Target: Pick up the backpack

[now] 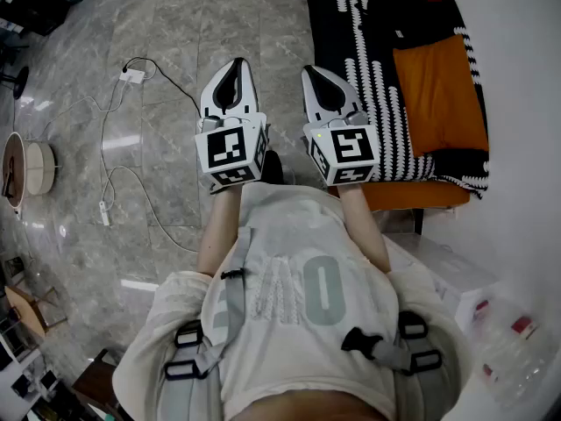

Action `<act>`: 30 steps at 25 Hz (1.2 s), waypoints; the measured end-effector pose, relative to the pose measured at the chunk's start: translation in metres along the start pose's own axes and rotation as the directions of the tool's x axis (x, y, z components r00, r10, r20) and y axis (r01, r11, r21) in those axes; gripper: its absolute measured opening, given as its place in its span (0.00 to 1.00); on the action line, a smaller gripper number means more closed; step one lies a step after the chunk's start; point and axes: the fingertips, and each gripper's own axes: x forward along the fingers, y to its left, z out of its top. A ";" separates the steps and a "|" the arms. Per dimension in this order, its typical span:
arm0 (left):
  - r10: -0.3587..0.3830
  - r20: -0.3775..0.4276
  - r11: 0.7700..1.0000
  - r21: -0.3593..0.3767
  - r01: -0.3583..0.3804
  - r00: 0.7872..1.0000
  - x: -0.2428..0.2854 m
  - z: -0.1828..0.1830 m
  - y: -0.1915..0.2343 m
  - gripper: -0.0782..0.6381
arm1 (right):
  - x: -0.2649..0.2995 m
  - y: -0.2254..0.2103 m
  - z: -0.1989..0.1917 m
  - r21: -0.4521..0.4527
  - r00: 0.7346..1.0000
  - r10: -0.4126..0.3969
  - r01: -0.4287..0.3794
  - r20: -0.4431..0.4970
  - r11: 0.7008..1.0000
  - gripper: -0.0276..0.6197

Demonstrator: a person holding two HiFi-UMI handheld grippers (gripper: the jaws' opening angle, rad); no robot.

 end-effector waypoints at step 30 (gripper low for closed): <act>0.092 0.014 0.995 -0.051 -0.091 0.996 0.098 0.014 0.183 0.14 | 0.160 -0.004 0.009 0.061 0.997 -0.022 0.027 -0.078 0.998 0.05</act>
